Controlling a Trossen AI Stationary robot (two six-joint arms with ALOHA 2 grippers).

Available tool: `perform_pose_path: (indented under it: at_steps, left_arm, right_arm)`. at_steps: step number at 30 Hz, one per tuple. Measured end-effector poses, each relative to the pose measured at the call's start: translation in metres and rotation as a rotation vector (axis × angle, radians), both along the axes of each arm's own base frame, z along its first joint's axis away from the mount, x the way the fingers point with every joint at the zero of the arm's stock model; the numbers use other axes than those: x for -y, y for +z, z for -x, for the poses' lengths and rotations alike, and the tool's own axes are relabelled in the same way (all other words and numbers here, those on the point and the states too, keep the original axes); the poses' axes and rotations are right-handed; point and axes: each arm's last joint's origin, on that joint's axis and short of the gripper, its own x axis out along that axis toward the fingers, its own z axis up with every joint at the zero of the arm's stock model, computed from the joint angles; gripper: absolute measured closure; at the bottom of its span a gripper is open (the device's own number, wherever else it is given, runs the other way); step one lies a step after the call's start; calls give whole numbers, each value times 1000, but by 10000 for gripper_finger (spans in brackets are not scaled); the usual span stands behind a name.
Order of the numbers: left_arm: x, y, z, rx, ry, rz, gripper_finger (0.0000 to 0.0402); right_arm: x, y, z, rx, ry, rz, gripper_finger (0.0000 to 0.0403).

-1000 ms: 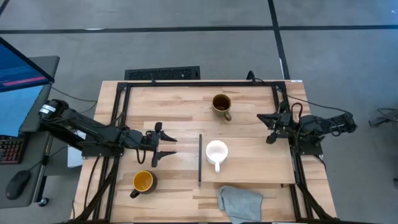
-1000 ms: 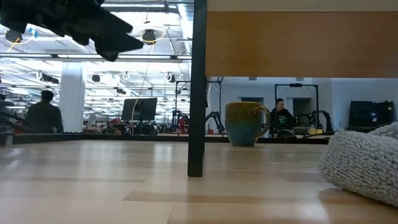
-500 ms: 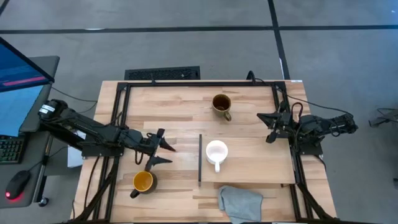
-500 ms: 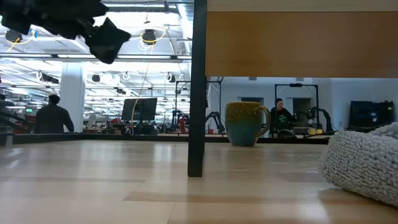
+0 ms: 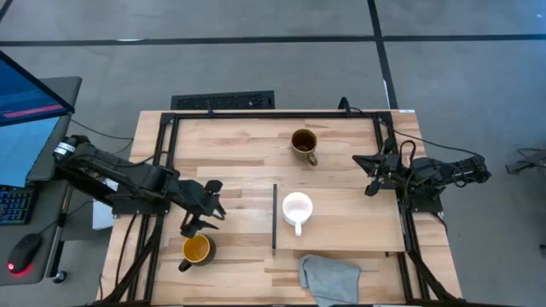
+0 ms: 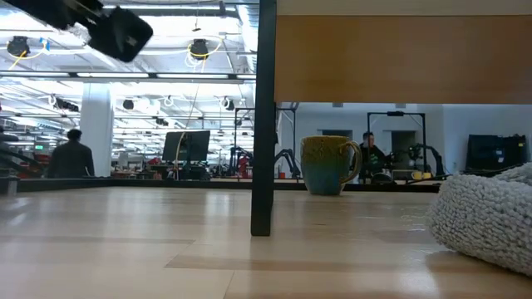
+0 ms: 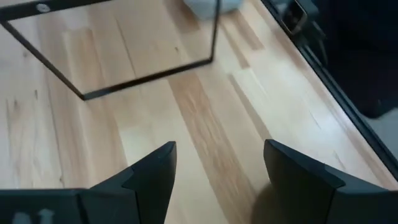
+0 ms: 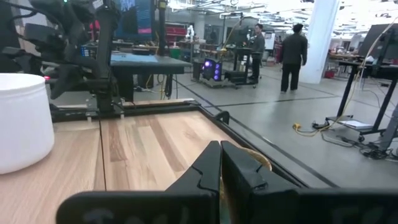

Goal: Stack small to large cups/mugs on shelf
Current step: Put the black mug on the center of the table

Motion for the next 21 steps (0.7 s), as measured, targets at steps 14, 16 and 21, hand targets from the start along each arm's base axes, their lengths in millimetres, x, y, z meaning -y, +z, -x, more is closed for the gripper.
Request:
perform_pose_path:
  at_steps: [14, 16, 21]
  left_arm:
    - [14, -5, 12, -163, -151, -187, 168]
    - [16, -10, 11, -198, -156, -190, 168]
    - [23, -16, 7, -243, -211, -146, 168]
  right_arm:
    - [0, 1, 0, 17, 0, -10, 369]
    - [0, 1, 0, 17, 0, -10, 369]
    - [0, 3, 0, 30, -1, -13, 369]
